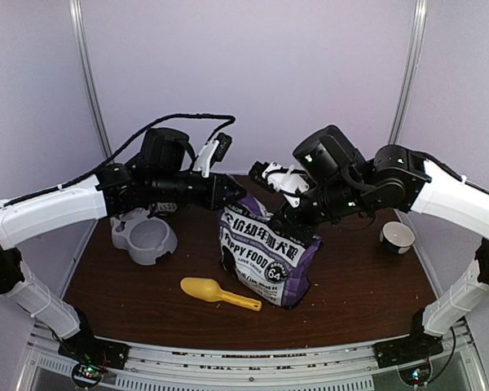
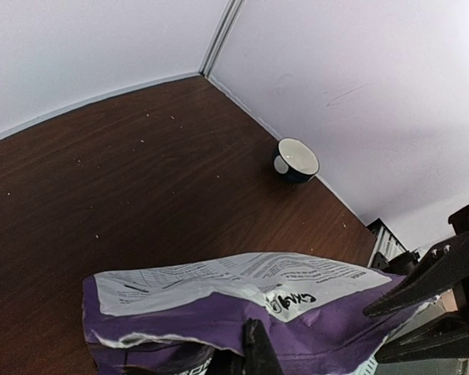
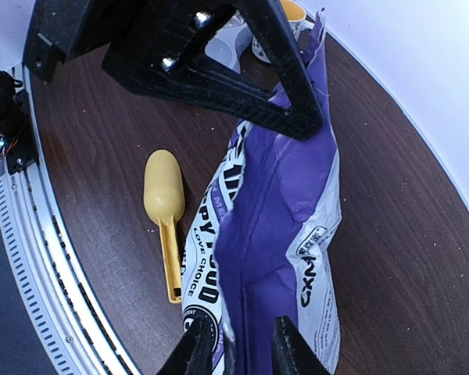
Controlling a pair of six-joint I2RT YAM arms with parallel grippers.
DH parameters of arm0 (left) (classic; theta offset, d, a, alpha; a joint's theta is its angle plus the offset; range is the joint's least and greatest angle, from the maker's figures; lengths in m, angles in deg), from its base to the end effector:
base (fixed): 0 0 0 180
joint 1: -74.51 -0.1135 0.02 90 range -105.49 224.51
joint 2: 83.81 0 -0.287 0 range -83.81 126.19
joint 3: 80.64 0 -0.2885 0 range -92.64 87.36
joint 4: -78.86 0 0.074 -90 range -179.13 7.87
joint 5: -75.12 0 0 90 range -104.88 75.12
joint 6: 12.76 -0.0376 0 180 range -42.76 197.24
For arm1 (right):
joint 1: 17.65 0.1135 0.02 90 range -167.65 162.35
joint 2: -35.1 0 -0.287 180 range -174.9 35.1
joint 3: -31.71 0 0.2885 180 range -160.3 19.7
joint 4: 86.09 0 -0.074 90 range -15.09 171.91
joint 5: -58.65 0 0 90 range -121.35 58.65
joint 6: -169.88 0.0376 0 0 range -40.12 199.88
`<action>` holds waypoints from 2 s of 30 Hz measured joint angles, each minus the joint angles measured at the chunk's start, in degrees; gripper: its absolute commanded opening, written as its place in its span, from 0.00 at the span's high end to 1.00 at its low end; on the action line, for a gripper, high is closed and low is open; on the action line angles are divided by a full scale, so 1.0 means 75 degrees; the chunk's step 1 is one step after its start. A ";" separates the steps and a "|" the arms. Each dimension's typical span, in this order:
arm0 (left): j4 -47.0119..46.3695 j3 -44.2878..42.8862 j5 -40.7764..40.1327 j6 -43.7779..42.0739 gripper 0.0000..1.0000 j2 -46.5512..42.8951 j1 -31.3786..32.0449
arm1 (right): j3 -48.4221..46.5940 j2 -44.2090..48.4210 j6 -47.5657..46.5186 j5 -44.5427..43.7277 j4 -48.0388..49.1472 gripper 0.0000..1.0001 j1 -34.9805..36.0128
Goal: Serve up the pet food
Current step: Adjust the pet food bag at the center of the board.
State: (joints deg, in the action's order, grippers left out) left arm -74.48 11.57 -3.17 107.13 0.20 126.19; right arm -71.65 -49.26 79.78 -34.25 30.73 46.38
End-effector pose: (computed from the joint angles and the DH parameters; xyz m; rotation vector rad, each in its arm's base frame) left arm 0.2296 -0.3029 0.3749 0.5464 2.0701 -1.0915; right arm 0.1526 0.3089 0.4153 -1.2491 2.0423 0.4842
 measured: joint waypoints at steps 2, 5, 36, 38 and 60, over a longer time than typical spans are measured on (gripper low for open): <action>-0.0003 0.0000 0.0009 0.0000 1.00 0.0003 0.0000 | -0.0085 -0.0111 0.0003 -0.0111 0.0041 0.75 0.0003; -0.0006 0.0000 0.0015 0.0000 1.00 0.0003 0.0000 | -0.0192 -0.0300 0.0003 -0.0297 0.0087 0.75 0.0020; -0.1037 -0.0195 -0.0536 -0.0087 0.25 -0.0495 0.0023 | -0.0286 0.0221 0.1539 -0.2022 -0.0058 1.00 -0.1816; -0.1037 -0.0192 -0.0533 -0.0087 0.25 -0.0495 0.0023 | -0.0291 0.0478 0.1679 -0.1944 0.0114 1.00 -0.1821; -0.1431 0.0233 -0.0734 0.0254 0.25 -0.0402 0.0475 | -0.0714 0.0323 0.1874 -0.0583 0.0029 0.64 -0.2509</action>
State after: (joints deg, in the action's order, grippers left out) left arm -85.21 13.32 -8.68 109.03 -2.82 129.75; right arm -77.00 -46.83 93.84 -38.62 30.95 27.56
